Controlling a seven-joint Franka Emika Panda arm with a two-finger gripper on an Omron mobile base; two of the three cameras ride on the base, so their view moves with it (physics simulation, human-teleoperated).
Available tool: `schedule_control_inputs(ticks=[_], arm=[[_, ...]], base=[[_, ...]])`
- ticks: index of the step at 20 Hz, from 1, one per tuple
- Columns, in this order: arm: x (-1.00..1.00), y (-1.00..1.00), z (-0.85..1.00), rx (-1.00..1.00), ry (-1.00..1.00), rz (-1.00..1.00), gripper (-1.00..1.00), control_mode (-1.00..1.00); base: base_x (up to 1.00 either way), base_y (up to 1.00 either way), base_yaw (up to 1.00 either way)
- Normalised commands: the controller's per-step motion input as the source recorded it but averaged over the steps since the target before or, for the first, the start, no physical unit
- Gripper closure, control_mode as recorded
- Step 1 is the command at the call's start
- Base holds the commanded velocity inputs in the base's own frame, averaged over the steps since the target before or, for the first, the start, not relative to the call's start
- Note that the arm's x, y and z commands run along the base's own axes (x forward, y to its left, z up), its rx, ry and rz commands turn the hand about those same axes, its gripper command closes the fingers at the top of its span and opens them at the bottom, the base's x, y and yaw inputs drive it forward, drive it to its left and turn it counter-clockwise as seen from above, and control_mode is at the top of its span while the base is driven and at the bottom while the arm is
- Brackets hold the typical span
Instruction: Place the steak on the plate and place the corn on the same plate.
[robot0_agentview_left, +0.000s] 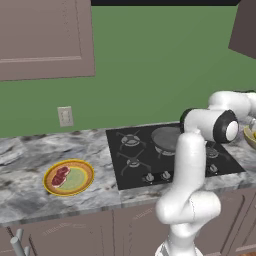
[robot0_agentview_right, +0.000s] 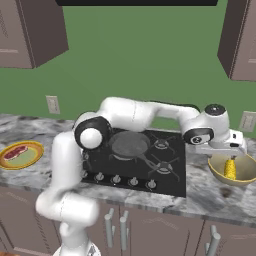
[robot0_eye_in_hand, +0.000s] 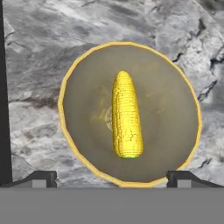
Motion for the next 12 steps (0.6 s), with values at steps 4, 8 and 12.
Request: schedule_control_inputs(ticks=[4,8,12], arm=[[0.33,-0.76,0.14,0.16,0.1,0.0,-1.0,-1.0],[0.39,-0.23,-0.09,0.14,0.17,-0.01,-1.0,-1.0],[0.38,-0.11,-0.02,0.03,0.14,0.0,-1.0,-1.0]], base=[[0.0,0.0,0.0],[0.0,0.0,0.0],[0.0,0.0,0.0]])
